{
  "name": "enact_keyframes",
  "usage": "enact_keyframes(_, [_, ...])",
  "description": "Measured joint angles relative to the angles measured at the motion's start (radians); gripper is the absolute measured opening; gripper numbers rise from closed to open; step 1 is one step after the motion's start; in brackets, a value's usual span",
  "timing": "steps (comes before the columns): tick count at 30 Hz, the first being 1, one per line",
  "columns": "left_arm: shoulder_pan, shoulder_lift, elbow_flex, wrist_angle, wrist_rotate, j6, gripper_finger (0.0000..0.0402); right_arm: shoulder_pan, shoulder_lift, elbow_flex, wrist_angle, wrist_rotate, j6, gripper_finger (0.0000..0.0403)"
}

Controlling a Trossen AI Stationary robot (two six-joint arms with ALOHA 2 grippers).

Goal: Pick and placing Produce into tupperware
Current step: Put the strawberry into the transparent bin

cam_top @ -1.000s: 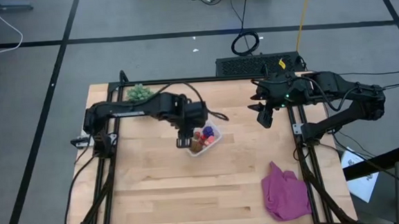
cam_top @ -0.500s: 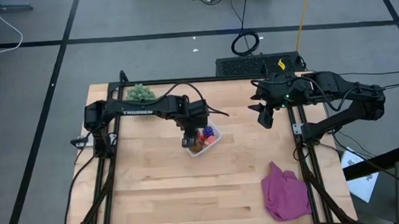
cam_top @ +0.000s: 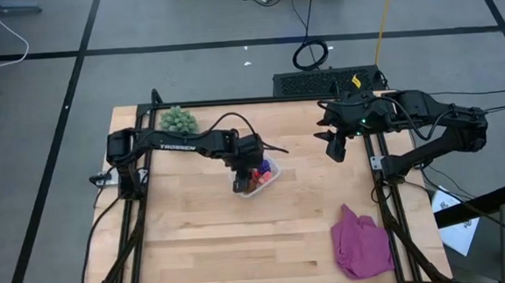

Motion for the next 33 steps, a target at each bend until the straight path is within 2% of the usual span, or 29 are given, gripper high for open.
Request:
enact_keyframes(11, [0.016,0.016,-0.029,0.076,0.017,-0.018,0.0159,0.000,0.000,0.000,0.000,0.000,0.003,0.0155])
enact_keyframes(33, [0.048,0.050,-0.029,0.070,-0.022,-0.050,0.0159,0.000,0.000,0.000,0.005,0.000,0.003,0.0155])
